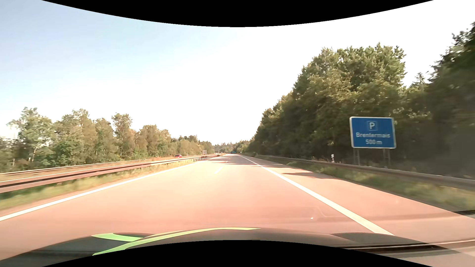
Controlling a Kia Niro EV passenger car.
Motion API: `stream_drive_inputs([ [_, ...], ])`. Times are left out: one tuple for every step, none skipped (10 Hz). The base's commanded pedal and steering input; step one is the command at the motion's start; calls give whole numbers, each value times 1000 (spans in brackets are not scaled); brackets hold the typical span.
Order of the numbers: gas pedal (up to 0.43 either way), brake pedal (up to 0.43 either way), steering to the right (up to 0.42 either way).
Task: Follow the waypoints while adhering to traffic rules and regulations
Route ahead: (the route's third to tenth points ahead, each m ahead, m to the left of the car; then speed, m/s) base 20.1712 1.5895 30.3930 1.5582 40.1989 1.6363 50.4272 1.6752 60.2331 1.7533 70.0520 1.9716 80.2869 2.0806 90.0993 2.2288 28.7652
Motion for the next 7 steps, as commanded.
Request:
stream_drive_inputs([
  [0,0,-3],
  [0,0,-3],
  [0,0,-3],
  [0,0,0],
  [0,0,0],
  [0,0,0],
  [0,0,0],
])
